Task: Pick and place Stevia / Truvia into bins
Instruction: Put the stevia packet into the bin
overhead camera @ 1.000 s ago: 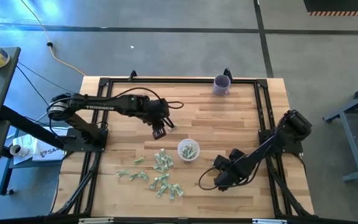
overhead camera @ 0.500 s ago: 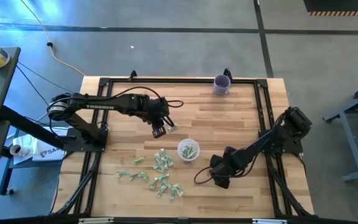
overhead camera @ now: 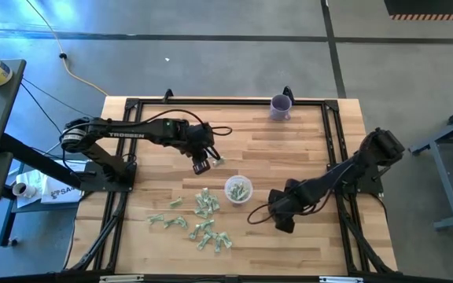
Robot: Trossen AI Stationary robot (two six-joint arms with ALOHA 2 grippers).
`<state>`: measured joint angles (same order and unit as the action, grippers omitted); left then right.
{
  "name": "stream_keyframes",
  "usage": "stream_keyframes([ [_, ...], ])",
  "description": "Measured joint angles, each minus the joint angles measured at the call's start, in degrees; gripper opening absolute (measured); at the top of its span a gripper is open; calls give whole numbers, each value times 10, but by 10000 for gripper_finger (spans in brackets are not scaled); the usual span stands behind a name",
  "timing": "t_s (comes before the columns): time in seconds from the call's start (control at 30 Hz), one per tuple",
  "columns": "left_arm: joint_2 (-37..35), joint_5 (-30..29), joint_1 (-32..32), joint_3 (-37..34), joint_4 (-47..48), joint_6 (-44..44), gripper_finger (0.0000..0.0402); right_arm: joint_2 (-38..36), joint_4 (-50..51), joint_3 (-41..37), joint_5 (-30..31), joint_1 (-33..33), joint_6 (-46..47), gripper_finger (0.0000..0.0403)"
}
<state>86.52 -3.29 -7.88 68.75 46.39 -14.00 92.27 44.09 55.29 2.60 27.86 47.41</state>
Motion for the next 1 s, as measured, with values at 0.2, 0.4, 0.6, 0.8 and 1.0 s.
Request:
stream_keyframes([
  [0.2, 0, 0, 0, 0, 0, 0, 140, 23, -20, 0, -21, -29, -45, 321],
  [0.4, 0, -1, 0, 0, 2, 0, 140, 52, -50, 0, -73, -46, -62, 318],
  [0.6, 0, -3, 0, 0, 5, 0, 140, 60, -58, 0, -86, -38, -54, 291],
  [0.8, 0, -3, 0, 0, 5, 2, 140, 60, -59, 0, -74, -37, -7, 232],
  [1.0, 0, -3, 0, 0, 5, 2, 140, 60, -28, 1, -70, -34, 32, 148],
])
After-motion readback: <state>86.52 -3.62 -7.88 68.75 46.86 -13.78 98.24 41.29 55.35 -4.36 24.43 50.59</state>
